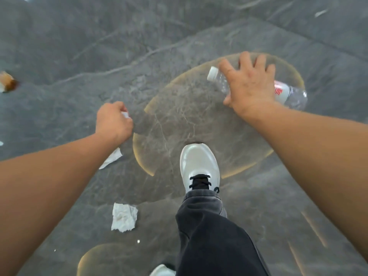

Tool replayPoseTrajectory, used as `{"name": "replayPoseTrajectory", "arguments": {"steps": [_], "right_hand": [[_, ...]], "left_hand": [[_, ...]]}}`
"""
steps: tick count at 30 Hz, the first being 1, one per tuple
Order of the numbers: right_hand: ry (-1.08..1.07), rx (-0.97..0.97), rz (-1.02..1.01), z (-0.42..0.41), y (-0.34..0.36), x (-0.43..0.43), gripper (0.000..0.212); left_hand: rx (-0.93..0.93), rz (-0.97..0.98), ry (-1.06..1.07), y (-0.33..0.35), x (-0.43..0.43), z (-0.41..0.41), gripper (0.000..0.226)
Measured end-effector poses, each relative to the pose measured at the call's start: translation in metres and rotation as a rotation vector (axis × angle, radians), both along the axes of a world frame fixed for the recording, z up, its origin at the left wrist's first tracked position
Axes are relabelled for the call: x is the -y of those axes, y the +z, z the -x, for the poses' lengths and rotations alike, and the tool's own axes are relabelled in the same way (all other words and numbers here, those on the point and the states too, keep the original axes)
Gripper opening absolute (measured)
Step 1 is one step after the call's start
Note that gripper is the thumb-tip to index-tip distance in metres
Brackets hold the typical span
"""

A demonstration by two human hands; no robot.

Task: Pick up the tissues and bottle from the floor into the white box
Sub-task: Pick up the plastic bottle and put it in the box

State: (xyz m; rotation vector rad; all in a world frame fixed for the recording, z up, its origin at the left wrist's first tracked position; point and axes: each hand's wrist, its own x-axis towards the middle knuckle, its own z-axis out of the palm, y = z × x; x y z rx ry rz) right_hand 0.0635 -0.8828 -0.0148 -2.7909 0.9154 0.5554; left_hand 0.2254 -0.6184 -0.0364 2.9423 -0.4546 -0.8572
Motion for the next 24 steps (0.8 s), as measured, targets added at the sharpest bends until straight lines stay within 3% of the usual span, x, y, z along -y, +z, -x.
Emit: {"name": "replayPoseTrajectory", "arguments": {"steps": [8, 15, 19, 24], "right_hand": [[-0.13, 0.023, 0.061, 0.078, 0.123, -0.079, 0.074], [-0.378, 0.099, 0.117, 0.203, 0.238, -0.184, 0.072], [-0.553, 0.099, 0.107, 0.312, 0.28, -0.255, 0.073], [-0.898, 0.092, 0.026, 0.487, 0.292, -0.374, 0.07]], "left_hand": [[-0.009, 0.218, -0.364, 0.12, 0.02, 0.055, 0.01], [0.0, 0.334, -0.67, 0.236, -0.024, 0.16, 0.011], [-0.003, 0.319, -0.837, 0.285, -0.046, 0.25, 0.012], [-0.112, 0.313, -1.062, 0.304, -0.1, 0.431, 0.008]]}}
